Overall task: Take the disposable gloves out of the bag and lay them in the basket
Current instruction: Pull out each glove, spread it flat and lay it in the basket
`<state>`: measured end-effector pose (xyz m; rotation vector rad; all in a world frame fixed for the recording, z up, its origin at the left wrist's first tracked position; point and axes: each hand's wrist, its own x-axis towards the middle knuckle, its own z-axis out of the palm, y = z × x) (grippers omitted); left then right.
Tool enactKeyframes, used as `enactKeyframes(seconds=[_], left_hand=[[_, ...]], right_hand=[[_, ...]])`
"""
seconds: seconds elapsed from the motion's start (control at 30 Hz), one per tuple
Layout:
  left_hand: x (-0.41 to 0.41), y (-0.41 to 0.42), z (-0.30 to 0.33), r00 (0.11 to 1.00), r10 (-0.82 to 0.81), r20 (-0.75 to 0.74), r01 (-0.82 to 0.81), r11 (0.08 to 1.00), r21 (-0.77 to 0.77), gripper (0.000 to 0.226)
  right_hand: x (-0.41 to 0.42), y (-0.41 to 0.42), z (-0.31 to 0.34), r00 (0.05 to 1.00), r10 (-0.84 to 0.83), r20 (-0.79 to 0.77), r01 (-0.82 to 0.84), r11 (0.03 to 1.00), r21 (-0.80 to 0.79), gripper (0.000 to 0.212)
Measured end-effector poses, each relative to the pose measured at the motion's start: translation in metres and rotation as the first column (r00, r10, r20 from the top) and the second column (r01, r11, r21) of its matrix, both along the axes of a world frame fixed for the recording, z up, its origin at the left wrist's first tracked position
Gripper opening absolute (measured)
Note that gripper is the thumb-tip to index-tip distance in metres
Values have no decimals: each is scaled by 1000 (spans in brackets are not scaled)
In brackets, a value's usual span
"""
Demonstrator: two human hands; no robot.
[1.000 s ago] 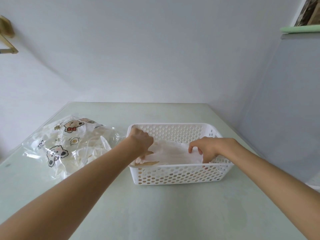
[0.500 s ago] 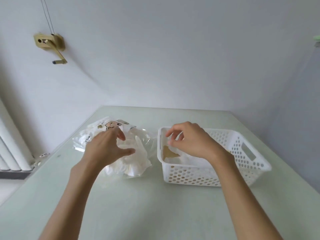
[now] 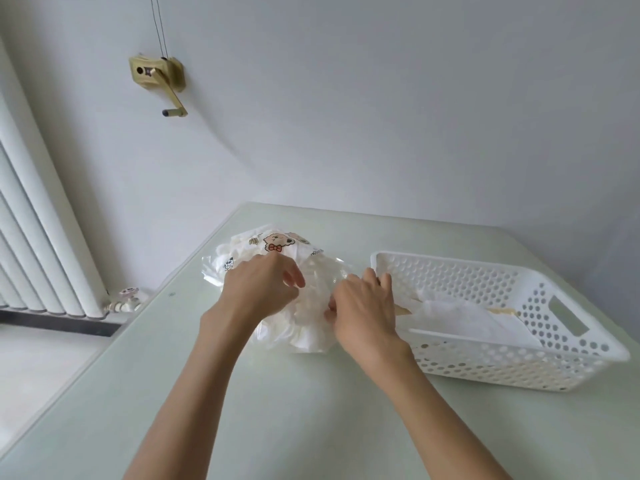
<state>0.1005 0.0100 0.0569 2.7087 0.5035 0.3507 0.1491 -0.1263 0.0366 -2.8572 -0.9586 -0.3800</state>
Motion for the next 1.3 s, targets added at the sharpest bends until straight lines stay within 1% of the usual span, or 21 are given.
enactKeyframes(seconds=[0.03,0.07,0.13,0.17,0.23,0.3,0.37,0.4,0.47,0.5,0.57,0.63,0.67,0.7,0.8,0.83,0.93,1.03,1.1,1.23,1.3], left_hand=[[1,0,-1,1000,-17,-17,17,1000,-4,12],[2,0,-3,999,-24,-32,23,1000,-17,10],[4,3,-7,999,-2,-37,-1,998,-58,14],[6,5,-8,1000,21,-22,-23,997,-77,17],[10,6,-10,998,54,24,-51,991,-120,23],[13,2,-12,996,80,45,-72,985,-156,26],[16,-4,-15,992,111,52,-103,985,-140,21],[17,-9,-14,990,132,54,-125,984,-126,24],[16,-13,-10,990,137,32,-133,985,-107,47],[16,-12,-9,995,97,23,-94,989,-116,55],[13,-10,-5,999,-32,-7,31,988,-150,55],[11,-11,-8,992,-101,-79,97,994,-47,56],[12,-13,-13,993,-80,-85,81,997,15,58],[14,-14,-19,998,-29,-53,31,998,51,58],[18,-19,-26,990,110,89,-115,992,54,51],[19,-18,-27,988,121,100,-126,991,52,51],[21,-16,-30,988,125,91,-131,990,52,53],[21,-14,-29,987,129,92,-135,989,58,54],[23,-13,-30,988,133,84,-138,989,53,52],[27,-11,-36,987,141,74,-147,986,84,48],[27,-13,-36,989,136,51,-140,986,90,46]], right_hand=[[3,-2,0,999,27,-20,-26,998,50,15],[7,-5,2,996,60,-64,-51,989,141,17],[14,-11,6,969,118,-218,-33,934,357,17],[18,-14,6,950,152,-274,-11,891,454,16],[25,-18,6,925,200,-323,38,797,603,12],[30,-21,6,910,237,-341,87,693,715,13],[34,-24,6,895,271,-354,125,609,784,16],[36,-25,7,883,294,-367,139,583,800,17],[39,-28,9,837,354,-417,162,568,807,16],[41,-29,10,813,376,-444,171,575,800,14],[43,-30,11,789,392,-474,172,599,782,12],[44,-28,9,815,368,-447,145,618,773,12],[44,-27,8,846,346,-406,119,620,776,12],[44,-25,8,880,323,-349,95,600,794,11],[42,-23,14,943,280,-177,48,413,910,9],[42,-23,17,949,274,-157,39,393,919,9],[44,-25,20,940,292,-178,29,449,893,9],[49,-28,23,968,224,-112,21,372,928,9],[52,-31,25,974,201,-106,29,352,935,9],[60,-48,34,989,114,-90,68,186,980,8],[63,-61,41,991,91,-100,81,188,979,7]])
